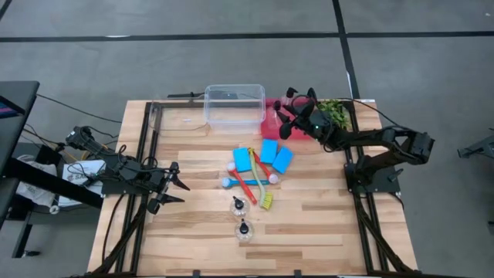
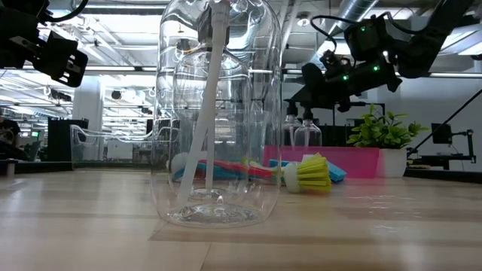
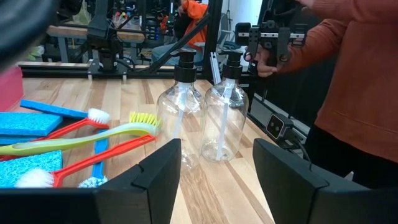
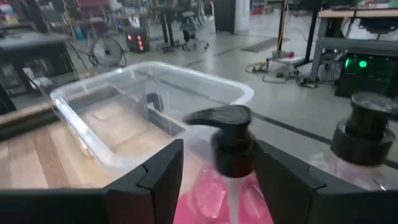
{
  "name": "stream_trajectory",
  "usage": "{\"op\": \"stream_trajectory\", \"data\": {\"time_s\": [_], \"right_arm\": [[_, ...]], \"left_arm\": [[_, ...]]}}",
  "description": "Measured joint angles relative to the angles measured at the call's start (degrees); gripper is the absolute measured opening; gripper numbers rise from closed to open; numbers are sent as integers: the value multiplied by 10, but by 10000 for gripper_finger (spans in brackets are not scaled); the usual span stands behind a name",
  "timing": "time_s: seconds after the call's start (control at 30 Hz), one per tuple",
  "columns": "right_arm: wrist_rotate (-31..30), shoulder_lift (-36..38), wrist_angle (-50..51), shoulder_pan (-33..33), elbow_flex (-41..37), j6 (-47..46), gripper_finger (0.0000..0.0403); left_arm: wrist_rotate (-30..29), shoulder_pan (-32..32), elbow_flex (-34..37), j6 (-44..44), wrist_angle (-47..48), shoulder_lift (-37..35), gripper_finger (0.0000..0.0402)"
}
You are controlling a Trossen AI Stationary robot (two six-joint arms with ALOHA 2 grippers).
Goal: Pick & Place Kitchen Sink Supplies
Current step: Put the transparent bottle into the red bin
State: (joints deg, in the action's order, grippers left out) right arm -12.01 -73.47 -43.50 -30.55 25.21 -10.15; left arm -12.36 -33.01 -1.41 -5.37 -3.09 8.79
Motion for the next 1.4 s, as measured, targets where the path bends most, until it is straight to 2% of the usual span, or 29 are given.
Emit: {"op": "stream_trajectory", "data": {"time_s": [0.27, 0.4, 0.53, 0.77, 1.03, 1.4], "right_arm": [[0, 1, 32, 10, 0, 5, 189], [0, 19, 35, 32, 0, 38, 188], [-1, 63, 70, 51, 0, 56, 189], [-5, 178, 197, 74, 0, 56, 190], [-46, 291, 306, 85, 0, 25, 174], [-48, 361, 366, 132, 0, -36, 165]], "left_arm": [[0, 0, 0, 0, 0, 0, 202], [0, 0, 0, 0, 0, 0, 202], [0, 0, 0, 0, 0, 0, 202], [0, 0, 0, 0, 0, 0, 202], [0, 0, 0, 0, 0, 0, 202], [0, 0, 0, 0, 0, 0, 202]]}}
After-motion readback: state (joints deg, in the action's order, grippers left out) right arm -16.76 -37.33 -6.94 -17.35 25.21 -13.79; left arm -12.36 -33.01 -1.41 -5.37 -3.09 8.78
